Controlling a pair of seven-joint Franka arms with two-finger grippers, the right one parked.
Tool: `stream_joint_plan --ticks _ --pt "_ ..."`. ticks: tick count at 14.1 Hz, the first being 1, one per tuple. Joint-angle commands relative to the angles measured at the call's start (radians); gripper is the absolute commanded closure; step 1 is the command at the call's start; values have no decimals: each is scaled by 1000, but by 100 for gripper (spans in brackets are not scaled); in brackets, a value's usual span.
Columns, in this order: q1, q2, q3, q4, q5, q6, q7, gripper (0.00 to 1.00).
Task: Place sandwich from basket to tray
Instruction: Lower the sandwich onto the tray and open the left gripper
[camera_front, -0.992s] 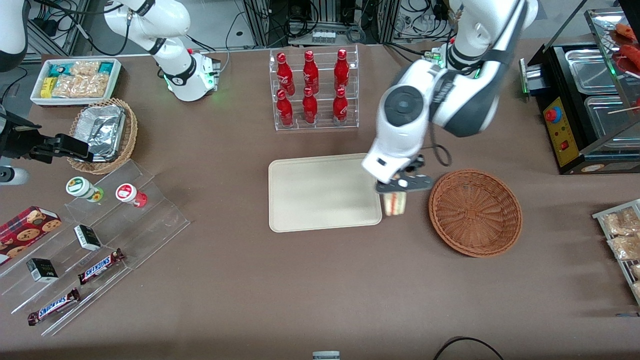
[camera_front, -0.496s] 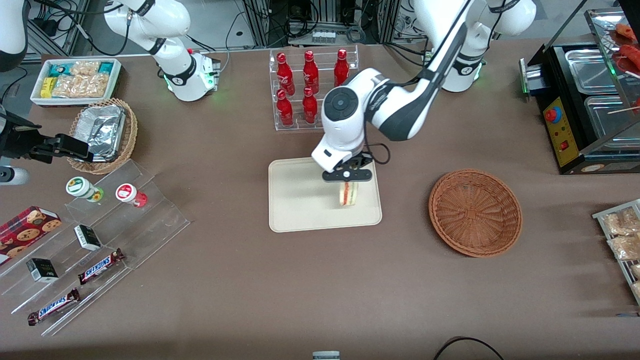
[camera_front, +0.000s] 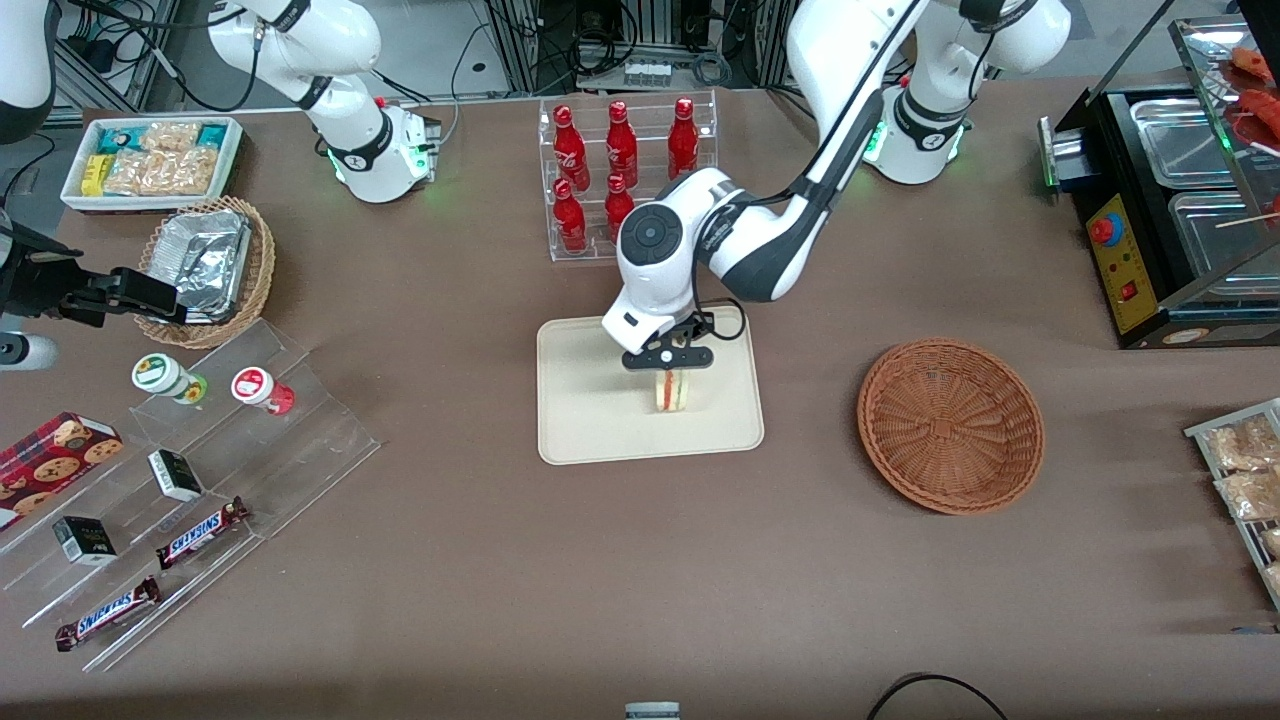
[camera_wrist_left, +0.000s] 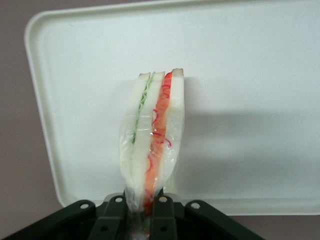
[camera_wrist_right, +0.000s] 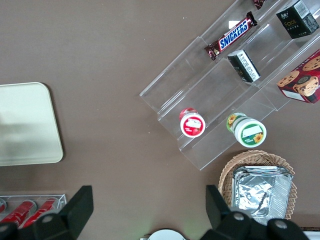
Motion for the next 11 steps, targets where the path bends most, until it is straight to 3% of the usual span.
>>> stream_joint_plan --ticks 1,7,8,9,11 --pt "-29 40 13 28 -18 39 -76 100" --pt "-52 61 12 26 -23 59 -117 100" --pt "-52 66 12 26 -23 59 -117 89" --pt "-54 66 12 26 -23 59 -118 72" --pt "-57 64 13 28 -21 53 -115 1"
